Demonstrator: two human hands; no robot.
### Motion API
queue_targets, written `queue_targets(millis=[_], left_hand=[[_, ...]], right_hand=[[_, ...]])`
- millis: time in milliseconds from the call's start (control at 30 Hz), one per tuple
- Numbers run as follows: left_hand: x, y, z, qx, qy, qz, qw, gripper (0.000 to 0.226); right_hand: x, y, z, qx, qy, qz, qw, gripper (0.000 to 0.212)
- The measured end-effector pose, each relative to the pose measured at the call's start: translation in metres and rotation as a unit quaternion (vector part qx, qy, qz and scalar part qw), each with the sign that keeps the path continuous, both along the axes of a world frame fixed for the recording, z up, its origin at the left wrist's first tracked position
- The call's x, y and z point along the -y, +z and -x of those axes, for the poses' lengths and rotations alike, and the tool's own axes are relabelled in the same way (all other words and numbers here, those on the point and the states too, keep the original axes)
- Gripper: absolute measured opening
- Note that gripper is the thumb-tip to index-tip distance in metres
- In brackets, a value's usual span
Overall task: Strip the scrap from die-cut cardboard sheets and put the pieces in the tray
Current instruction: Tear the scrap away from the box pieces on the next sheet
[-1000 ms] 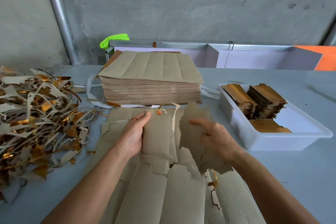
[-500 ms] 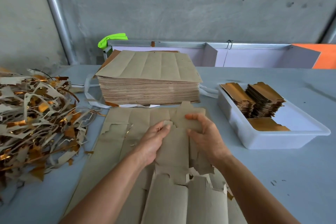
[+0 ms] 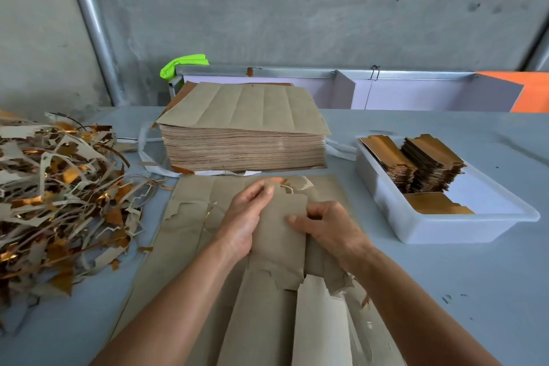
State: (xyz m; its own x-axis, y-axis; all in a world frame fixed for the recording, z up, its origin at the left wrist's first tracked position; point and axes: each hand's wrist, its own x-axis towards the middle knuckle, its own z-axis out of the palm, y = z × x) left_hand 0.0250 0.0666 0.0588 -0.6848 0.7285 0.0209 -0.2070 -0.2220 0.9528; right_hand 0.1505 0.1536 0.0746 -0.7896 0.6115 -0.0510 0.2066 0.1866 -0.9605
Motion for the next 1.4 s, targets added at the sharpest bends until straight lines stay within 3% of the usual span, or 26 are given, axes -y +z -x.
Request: queue_targets(millis=[133,200,333,433,533,600,667,733,833,900,1033,1167,1267,1400], left_hand=[[0.005,-0.002,0.023,0.038,0.131,0.043,0.99,0.022],[0.012,-0.006,0.034,0.032,0.172,0.06,0.983,0.024],[0.027,-0.017,0.045,-0.119,0.215,0.122,0.962,0.021],[0.035,-0.017,0.04,-0.244,0.118,0.184,0.945,0.012],[0.036,-0.006,0.028,-0.258,-0.094,0.246,0.929,0.059],[0.033,0.001,0.019,-0.259,-0.186,0.269,0.909,0.081],[0.028,0.003,0.009,-0.3,-0.227,0.317,0.87,0.084],[0.024,-0.002,0.002,-0.364,-0.2,0.349,0.84,0.07],[0.024,-0.005,0.002,-0.32,-0.16,0.319,0.877,0.029],[0.028,-0.005,0.007,-0.282,-0.147,0.309,0.896,0.02],[0.039,-0.005,0.021,-0.169,-0.092,0.253,0.948,0.019],[0.042,-0.004,0.034,-0.065,-0.033,0.197,0.978,0.039],[0.04,-0.003,0.038,-0.025,-0.01,0.138,0.99,0.03],[0.037,-0.002,0.038,0.019,0.008,0.112,0.994,0.014]], right_hand=[[-0.011,-0.009,-0.005,-0.015,-0.132,0.06,0.989,0.037],[-0.016,-0.01,-0.009,-0.021,-0.195,0.079,0.977,0.027],[-0.026,-0.008,-0.016,-0.074,-0.298,0.13,0.943,0.038],[-0.024,-0.007,-0.012,-0.094,-0.296,0.127,0.942,0.048],[-0.02,-0.006,-0.005,-0.118,-0.302,0.127,0.938,0.042],[-0.016,-0.004,-0.001,-0.134,-0.309,0.131,0.932,0.038],[-0.012,-0.004,0.004,-0.152,-0.314,0.128,0.929,0.034],[-0.009,-0.005,0.006,-0.163,-0.312,0.122,0.928,0.027],[-0.014,-0.003,0.006,-0.163,-0.324,0.104,0.926,0.023],[-0.024,-0.001,0.002,-0.164,-0.354,0.107,0.915,0.023],[-0.048,0.003,-0.011,-0.167,-0.396,0.103,0.897,0.03],[-0.059,0.011,-0.02,-0.152,-0.389,0.086,0.904,0.019],[-0.058,0.019,-0.028,-0.134,-0.359,0.049,0.923,0.007],[-0.045,0.029,-0.036,-0.074,-0.259,-0.024,0.963,0.038]])
